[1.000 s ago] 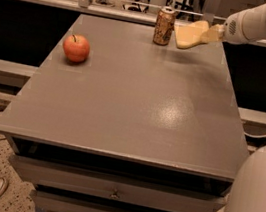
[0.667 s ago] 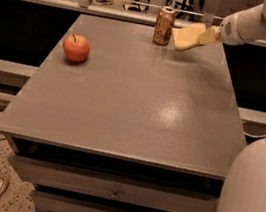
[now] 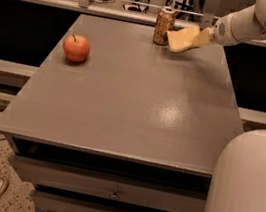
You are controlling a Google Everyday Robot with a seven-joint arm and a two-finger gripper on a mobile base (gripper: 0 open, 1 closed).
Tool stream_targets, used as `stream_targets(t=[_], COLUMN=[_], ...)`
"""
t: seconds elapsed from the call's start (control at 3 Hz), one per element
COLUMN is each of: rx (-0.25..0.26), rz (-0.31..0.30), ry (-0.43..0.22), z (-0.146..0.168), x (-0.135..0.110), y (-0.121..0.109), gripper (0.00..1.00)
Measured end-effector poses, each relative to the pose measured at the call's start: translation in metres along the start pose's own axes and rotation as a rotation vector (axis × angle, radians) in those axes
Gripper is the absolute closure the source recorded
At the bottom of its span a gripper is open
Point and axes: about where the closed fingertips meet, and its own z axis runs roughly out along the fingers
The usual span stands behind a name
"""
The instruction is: Move sponge near orange can
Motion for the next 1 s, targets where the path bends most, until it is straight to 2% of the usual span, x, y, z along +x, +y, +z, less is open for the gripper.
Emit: stream_targets(t=[0.33, 0.67, 1.0], rx=[-0.012, -0.031, -0.046], rz=[0.007, 0.001, -0.008], ry=[0.012, 0.014, 0.013], z=[0.0036, 0.0035, 0.0032], x=[0.0014, -0.0004, -0.0029], y=[0.0010, 0.0052, 0.0100], gripper=[0.53, 0.22, 0.01])
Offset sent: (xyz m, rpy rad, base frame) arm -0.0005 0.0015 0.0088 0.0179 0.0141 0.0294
